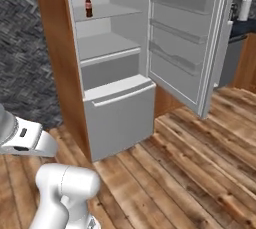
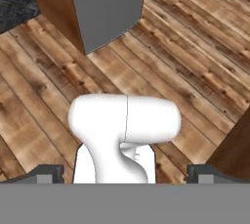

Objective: Open the fridge, grab two sodas, and place both sodas inside the bowl with ice on the dining counter.

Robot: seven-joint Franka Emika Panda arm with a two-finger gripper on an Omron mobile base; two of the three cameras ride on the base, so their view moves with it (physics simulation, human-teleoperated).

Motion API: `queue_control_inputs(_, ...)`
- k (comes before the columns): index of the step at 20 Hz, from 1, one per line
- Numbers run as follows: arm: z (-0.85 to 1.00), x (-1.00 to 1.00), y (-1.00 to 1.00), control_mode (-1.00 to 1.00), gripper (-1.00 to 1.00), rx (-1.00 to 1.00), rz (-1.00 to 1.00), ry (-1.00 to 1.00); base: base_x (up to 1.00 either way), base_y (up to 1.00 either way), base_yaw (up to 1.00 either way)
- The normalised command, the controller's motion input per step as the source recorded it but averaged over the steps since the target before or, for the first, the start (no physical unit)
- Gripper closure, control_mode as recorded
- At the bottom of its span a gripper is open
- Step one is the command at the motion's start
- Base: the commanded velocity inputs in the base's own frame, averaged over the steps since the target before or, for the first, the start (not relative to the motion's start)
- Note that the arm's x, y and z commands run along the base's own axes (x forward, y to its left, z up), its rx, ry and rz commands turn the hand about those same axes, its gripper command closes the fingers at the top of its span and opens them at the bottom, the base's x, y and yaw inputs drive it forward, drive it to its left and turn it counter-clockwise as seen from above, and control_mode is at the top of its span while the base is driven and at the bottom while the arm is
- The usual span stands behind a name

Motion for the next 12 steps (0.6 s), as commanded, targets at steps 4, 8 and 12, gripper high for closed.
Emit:
queue_control_inputs(4,0.0,0.0,0.0,1.0,-1.0,0.0,0.0,0.0,0.78,-0.18,0.31)
queue_control_inputs(8,0.0,0.0,0.0,1.0,-1.0,0.0,0.0,0.0,0.68,-0.24,0.31)
queue_control_inputs(12,0.0,0.0,0.0,1.0,-1.0,0.0,0.0,0.0,0.69,-0.25,0.32)
